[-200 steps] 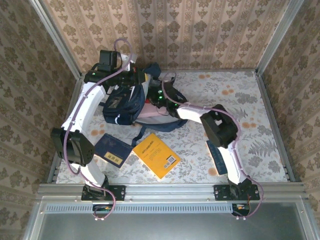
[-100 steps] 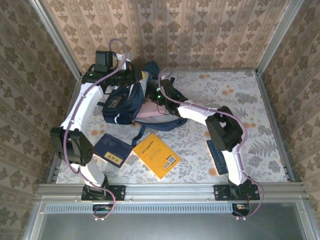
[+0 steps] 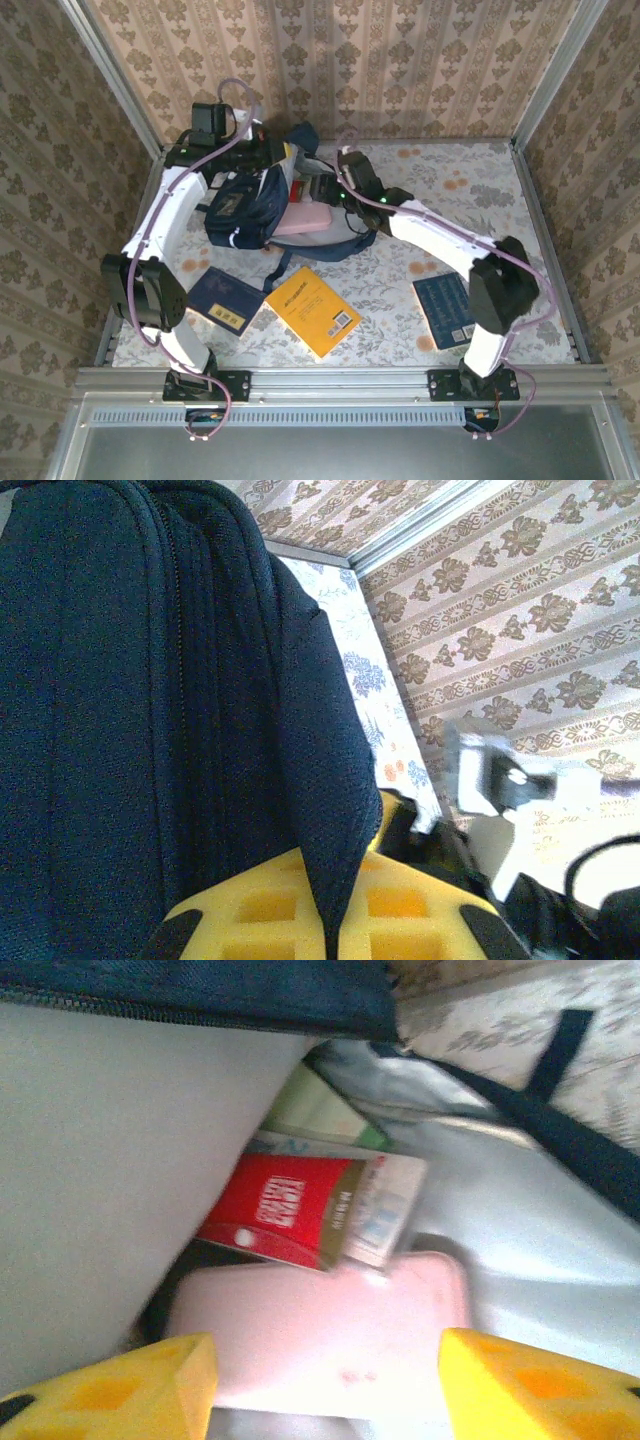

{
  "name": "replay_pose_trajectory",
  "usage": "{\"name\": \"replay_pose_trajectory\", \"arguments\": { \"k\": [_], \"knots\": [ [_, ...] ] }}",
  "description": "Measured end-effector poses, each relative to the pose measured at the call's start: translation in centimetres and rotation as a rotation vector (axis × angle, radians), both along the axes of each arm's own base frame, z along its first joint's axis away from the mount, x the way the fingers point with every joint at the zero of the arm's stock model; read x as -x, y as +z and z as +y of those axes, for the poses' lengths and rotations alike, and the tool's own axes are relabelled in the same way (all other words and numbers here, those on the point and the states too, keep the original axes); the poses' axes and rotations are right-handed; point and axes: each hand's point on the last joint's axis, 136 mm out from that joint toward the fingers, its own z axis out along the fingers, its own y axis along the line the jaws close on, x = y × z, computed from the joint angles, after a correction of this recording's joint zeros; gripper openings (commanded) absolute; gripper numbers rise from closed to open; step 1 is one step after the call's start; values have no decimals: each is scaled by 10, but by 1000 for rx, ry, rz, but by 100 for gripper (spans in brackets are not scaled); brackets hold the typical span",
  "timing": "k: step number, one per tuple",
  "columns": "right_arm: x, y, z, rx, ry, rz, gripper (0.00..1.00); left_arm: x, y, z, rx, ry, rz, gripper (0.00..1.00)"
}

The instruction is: Pack the student bag

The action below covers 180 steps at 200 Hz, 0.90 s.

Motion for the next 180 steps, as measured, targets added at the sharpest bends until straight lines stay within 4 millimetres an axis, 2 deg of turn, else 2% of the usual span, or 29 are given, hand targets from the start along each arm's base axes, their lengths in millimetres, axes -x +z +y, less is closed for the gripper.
{"name": "replay_pose_trajectory", "arguments": {
  "k": [18, 42, 51, 67, 94, 120, 152, 180],
  "knots": [
    [23, -5, -32, 94, -37, 1, 55, 5, -5, -9, -23, -8, 10, 0],
    [55, -24, -79, 251, -97, 32, 41, 13, -14, -24, -60, -19, 23, 0],
    [65, -33, -92, 293, -114, 49, 32, 15, -17, -27, -72, -20, 29, 0],
    [86, -49, -116, 374, -126, 83, 0, 17, -20, -29, -88, -20, 31, 0],
    [122, -73, -147, 415, -126, 129, 0, 18, -25, -32, -111, -20, 20, 0],
    [154, -91, -177, 378, -141, 175, 0, 25, -40, -41, -151, -37, 24, 0],
    [169, -109, -205, 360, -223, 261, 0, 32, -49, -49, -197, -42, 19, 0],
    [174, -136, -231, 353, -353, 387, 0, 36, -56, -47, -218, -36, 13, 0]
  ]
}}
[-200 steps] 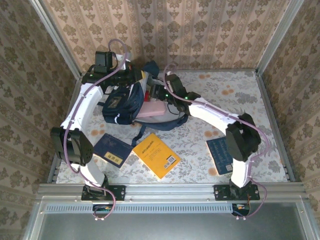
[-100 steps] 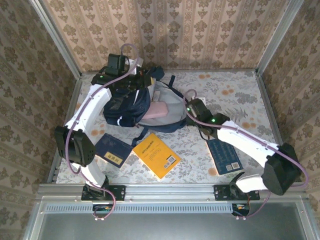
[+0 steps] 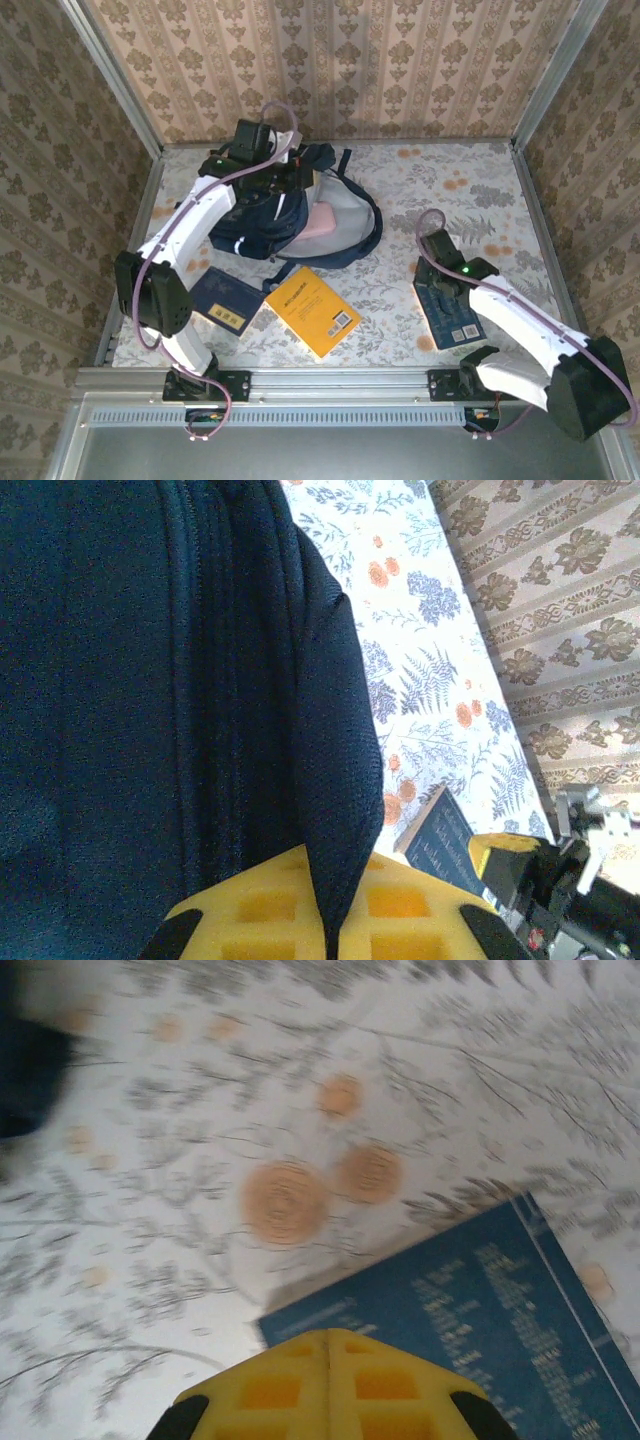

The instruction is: Pack the student bag

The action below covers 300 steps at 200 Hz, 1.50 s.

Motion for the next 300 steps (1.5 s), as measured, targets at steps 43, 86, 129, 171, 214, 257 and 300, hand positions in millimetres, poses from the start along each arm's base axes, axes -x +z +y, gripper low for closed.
{"name": "replay_pose_trajectory", "arguments": {
  "k": [43, 86, 129, 171, 214, 257, 300],
  "knots": [
    [19, -39, -17, -4, -134, 123, 0, 8, -11, -5, -29, -15, 6, 0],
    [14, -64, -4, -22, -120, 209, 0, 8, -14, -6, -27, -29, -7, 0],
    [-14, -64, 13, -44, -67, 205, 0, 11, -17, -7, -19, -42, -3, 0],
    [-37, -64, 39, -111, -4, 191, 0, 10, -13, -4, -2, -41, -12, 0],
    [-70, -63, 85, -166, 78, 175, 0, 4, 9, 20, 80, 8, -26, 0],
    [-100, -62, 126, -229, 123, 153, 0, -1, 24, 35, 157, 49, -30, 0],
    [-109, -59, 155, -326, 149, 139, 0, -1, 19, 35, 173, 61, 3, 0]
  ]
}}
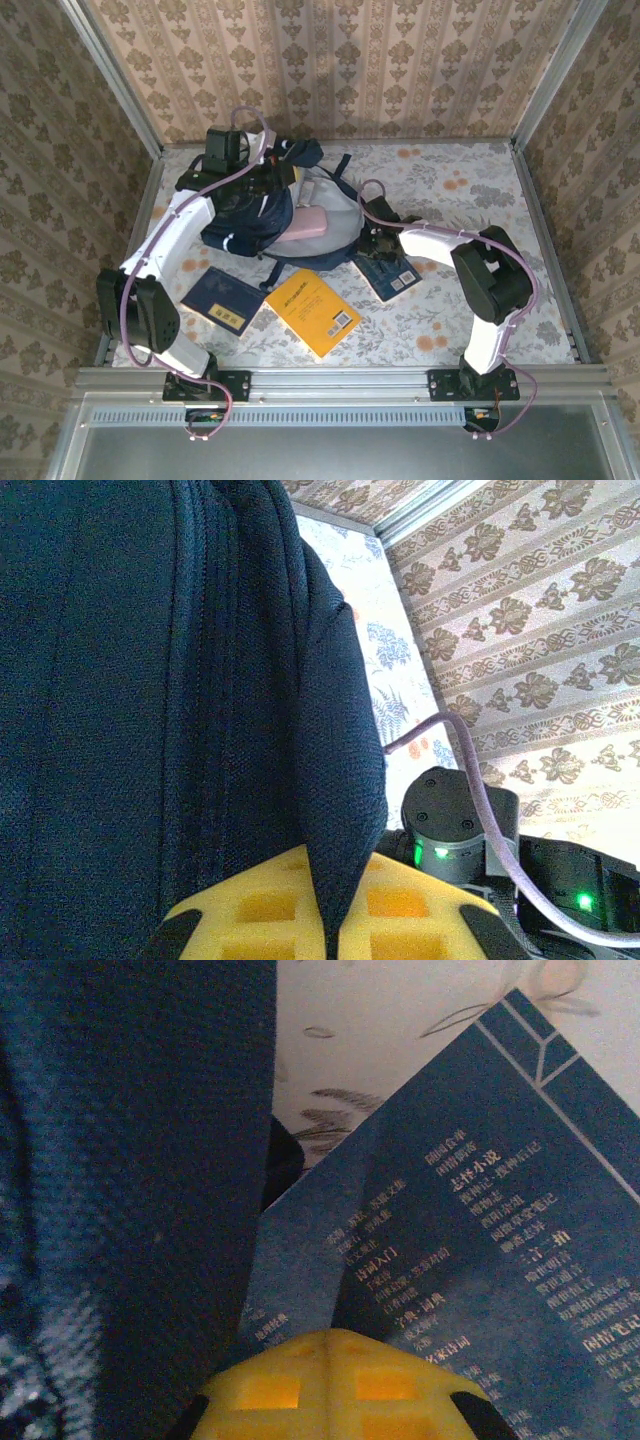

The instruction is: Pack the student bag

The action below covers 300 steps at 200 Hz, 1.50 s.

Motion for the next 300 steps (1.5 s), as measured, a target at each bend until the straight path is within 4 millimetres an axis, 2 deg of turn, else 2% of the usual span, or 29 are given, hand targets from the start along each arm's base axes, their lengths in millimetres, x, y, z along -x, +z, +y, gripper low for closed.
{"name": "replay_pose_trajectory", "arguments": {
  "k": [16, 48, 69, 82, 100, 106, 123, 142, 172, 211, 235, 275, 300],
  "knots": [
    [-1, 2, 8, -40, 9, -2, 3, -2, -4, 0, -3, 3, 10, 0],
    [7, 11, 8, -60, 32, -22, 31, -6, -21, -3, -19, -4, 45, 0],
    [20, 37, -6, -65, 42, -71, 48, -7, -33, -9, -30, -20, 67, 0],
    [27, 56, -21, -70, 35, -120, 56, -5, -38, -13, -39, -32, 76, 0],
    [33, 70, -61, -67, -39, -165, 66, -3, -40, -15, -47, -39, 80, 0],
    [34, 68, -76, -57, -74, -164, 71, -2, -40, -15, -49, -38, 80, 0],
    [42, 52, -113, -26, -157, -122, 75, -2, -40, -15, -52, -40, 77, 0],
    [52, 28, -127, 6, -175, -35, 76, -2, -39, -16, -56, -44, 70, 0],
    [62, -9, -122, 22, -136, 91, 75, -1, -40, -19, -69, -48, 67, 0],
    [59, -4, -113, -32, -108, 85, 70, 1, -43, -20, -92, -55, 58, 0],
    [62, 0, -89, -137, -44, 55, 66, 1, -44, -20, -96, -56, 57, 0],
    [92, 5, -31, -326, 128, 105, 64, 0, -45, -21, -100, -57, 65, 0],
    [99, 9, -15, -410, 159, 122, 63, 0, -49, -22, -103, -60, 73, 0]
  ]
}}
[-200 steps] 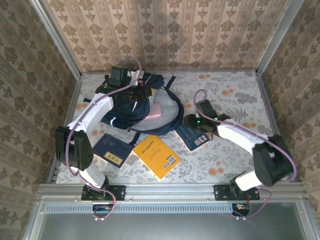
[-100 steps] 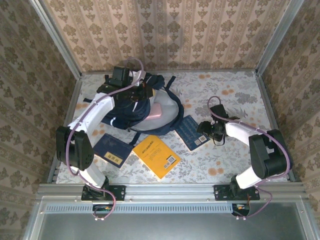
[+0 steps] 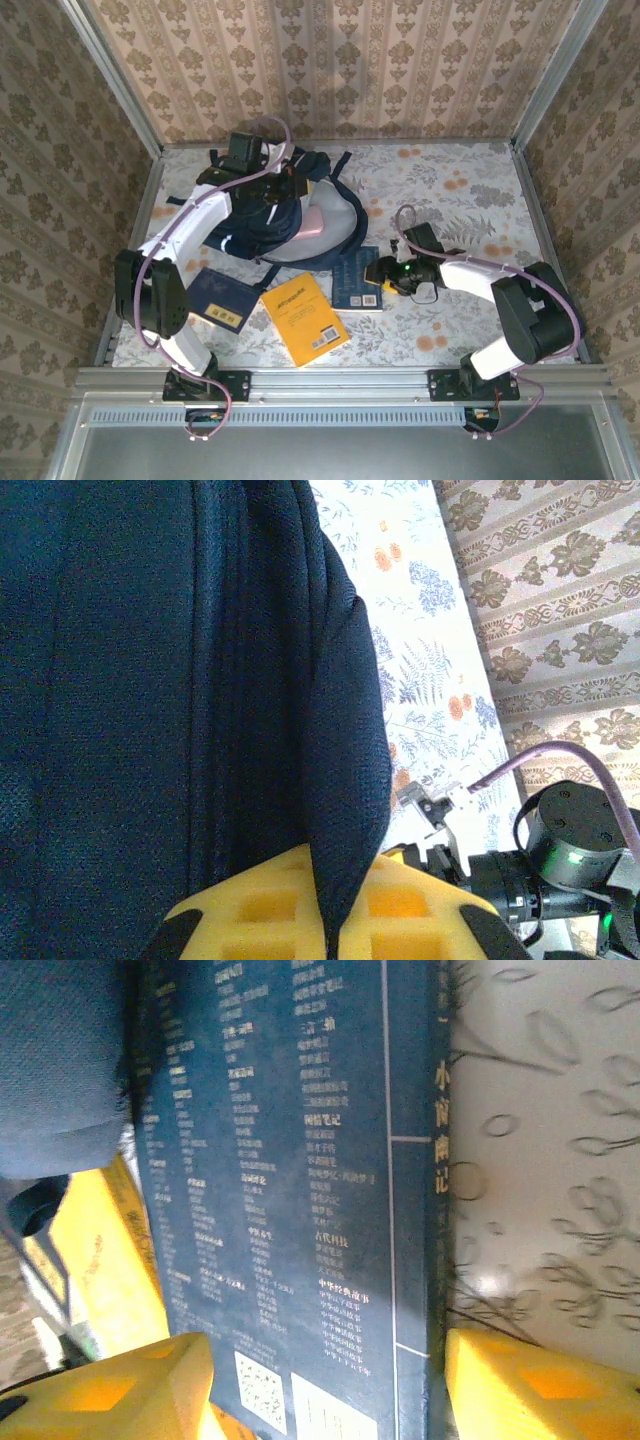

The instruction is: Pack the student bag

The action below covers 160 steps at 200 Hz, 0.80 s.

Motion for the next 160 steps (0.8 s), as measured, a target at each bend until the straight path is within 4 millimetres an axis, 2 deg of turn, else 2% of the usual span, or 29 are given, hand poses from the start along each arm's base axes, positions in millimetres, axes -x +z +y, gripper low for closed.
{"name": "replay_pose_trajectory", "arguments": {
  "k": [26, 74, 131, 160],
  "knots": [
    [-3, -5, 9, -67, -25, 26, 63, 1, -1, -1, -3, -4, 5, 0],
    [-21, 1, 21, -207, -97, 15, 60, 2, -4, -3, -7, -11, 5, 0],
    [-22, 4, 23, -255, -117, 7, 54, 2, -6, -4, -12, -18, 5, 0],
    [-25, 13, 28, -297, -114, -11, 51, 2, -6, -4, -13, -18, 5, 0]
  ]
}}
